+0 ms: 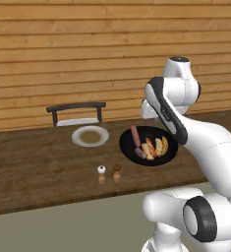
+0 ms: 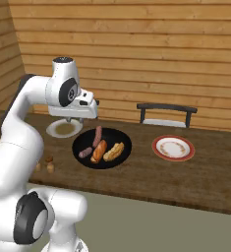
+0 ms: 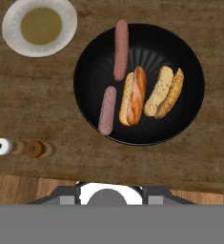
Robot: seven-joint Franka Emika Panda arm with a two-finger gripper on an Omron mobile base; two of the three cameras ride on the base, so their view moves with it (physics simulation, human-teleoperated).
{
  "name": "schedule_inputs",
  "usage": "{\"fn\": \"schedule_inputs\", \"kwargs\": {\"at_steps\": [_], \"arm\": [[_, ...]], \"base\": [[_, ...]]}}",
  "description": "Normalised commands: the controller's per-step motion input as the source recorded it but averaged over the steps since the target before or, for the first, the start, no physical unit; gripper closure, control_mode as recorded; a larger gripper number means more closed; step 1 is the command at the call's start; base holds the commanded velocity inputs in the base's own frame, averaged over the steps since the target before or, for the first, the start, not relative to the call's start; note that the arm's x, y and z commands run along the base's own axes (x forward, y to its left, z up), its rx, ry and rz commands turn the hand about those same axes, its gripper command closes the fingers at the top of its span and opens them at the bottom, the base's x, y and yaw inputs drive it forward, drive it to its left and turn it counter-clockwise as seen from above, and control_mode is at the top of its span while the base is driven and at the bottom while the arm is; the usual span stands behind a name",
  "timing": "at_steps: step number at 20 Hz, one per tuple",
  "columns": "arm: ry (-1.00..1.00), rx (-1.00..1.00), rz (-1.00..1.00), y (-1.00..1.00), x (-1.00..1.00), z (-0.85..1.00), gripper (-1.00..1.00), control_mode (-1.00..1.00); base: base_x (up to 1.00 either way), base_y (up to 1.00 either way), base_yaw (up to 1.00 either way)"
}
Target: Place one bun and one sausage from the bowl on each plate.
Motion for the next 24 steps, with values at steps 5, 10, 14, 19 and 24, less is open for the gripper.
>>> {"fn": "schedule_inputs", "kwargs": {"at_steps": [5,10,14,19,24], "arm": [[0.0,0.0,0.04,0.0,0.54,-0.01,-1.0,-1.0],[-0.01,0.0,0.1,0.0,1.0,-0.2,-1.0,-1.0],[0.07,0.02,0.05,-0.01,1.0,-0.57,-1.0,-1.0],[0.26,0.0,0.0,0.0,1.0,-0.85,-1.0,-1.0],[0.05,0.0,0.0,0.0,0.68,-0.83,-1.0,-1.0]], "base": [[0.0,0.0,0.0],[0.0,0.0,0.0],[0.0,0.0,0.0],[0.0,0.0,0.0],[0.0,0.0,0.0]]}}
